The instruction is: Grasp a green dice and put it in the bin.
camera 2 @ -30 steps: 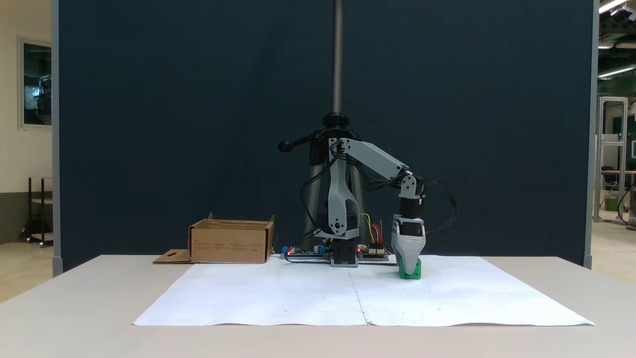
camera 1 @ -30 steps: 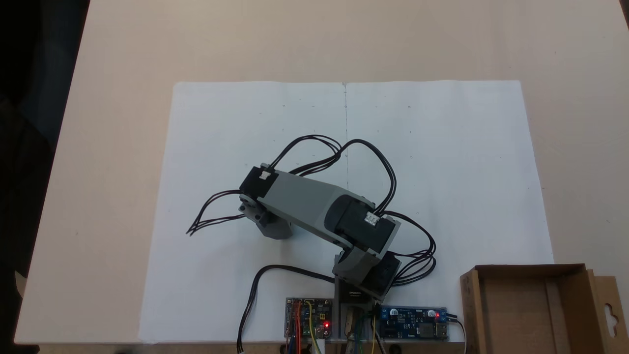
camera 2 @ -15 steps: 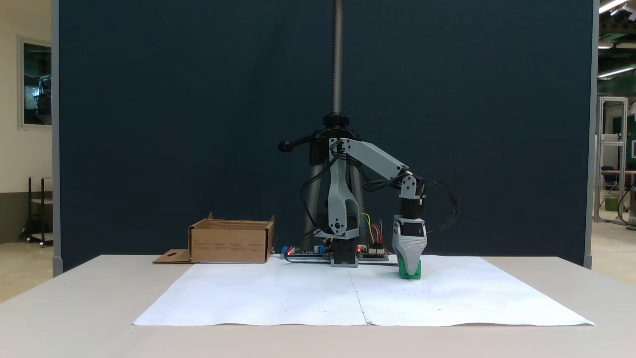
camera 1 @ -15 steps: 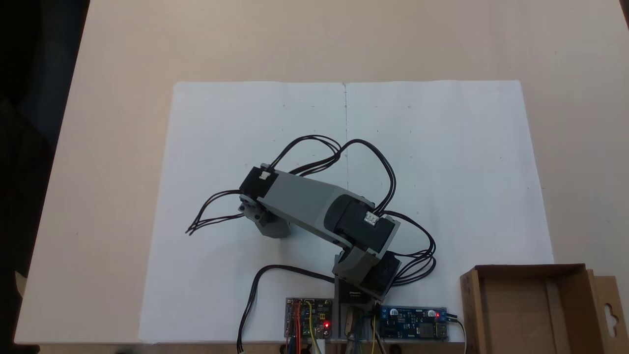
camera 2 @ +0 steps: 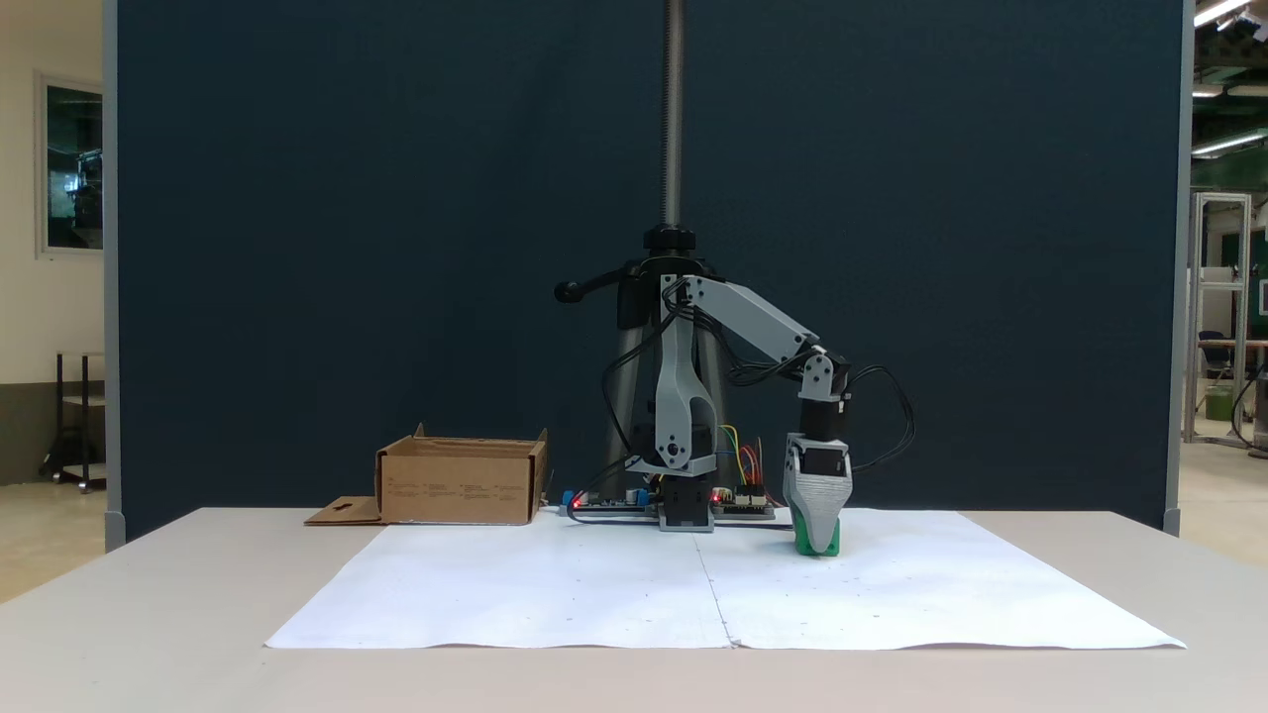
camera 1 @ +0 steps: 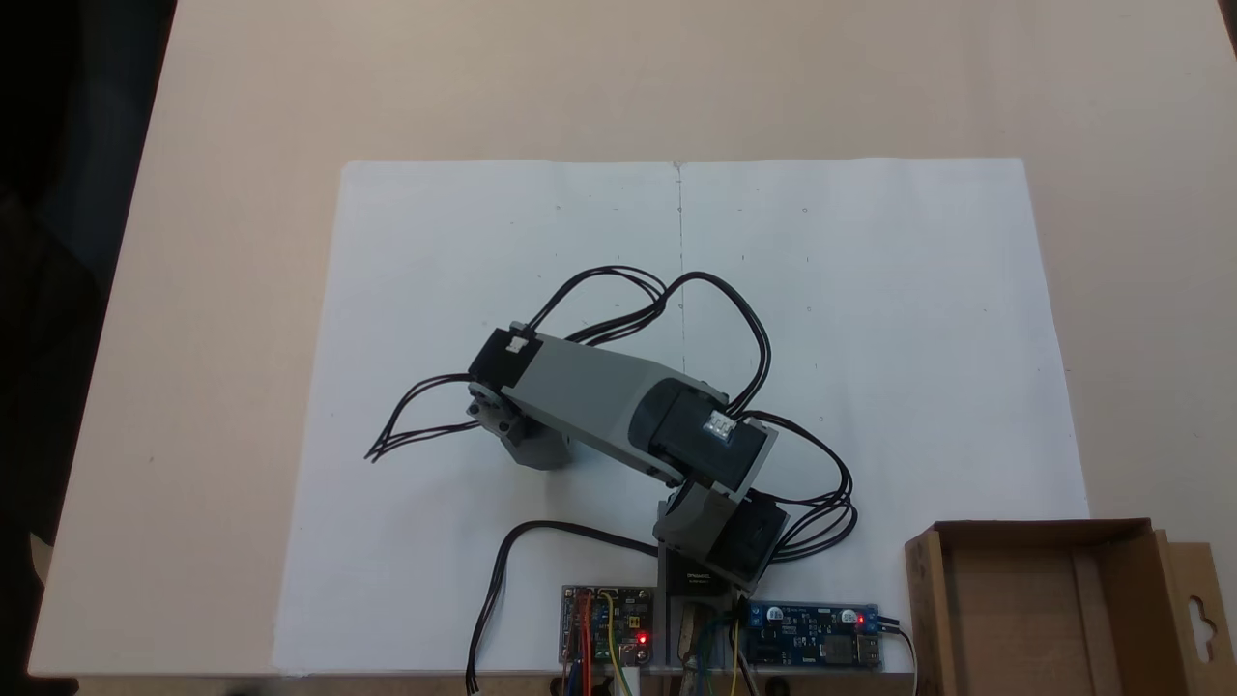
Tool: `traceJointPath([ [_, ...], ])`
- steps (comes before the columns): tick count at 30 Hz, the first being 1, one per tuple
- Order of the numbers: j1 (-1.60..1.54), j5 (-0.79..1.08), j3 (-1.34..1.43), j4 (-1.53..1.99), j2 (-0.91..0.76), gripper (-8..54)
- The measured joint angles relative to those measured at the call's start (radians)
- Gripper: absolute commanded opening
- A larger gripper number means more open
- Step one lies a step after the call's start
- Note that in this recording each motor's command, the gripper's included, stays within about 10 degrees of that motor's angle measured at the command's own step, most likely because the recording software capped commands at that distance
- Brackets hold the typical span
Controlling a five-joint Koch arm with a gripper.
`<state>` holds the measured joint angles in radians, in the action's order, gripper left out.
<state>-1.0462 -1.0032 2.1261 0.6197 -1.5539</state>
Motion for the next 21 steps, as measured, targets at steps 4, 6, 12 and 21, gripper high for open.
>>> traceJointPath([
  [4, 0.0, 0.0, 0.0, 0.0, 0.005, 34.2],
  [6, 0.0, 0.0, -0.002, 0.0, 0.005, 33.8],
  [12, 0.0, 0.0, 0.0, 0.0, 0.005, 28.2],
  [21, 0.0, 0.0, 0.0, -0.008, 0.003, 16.8],
])
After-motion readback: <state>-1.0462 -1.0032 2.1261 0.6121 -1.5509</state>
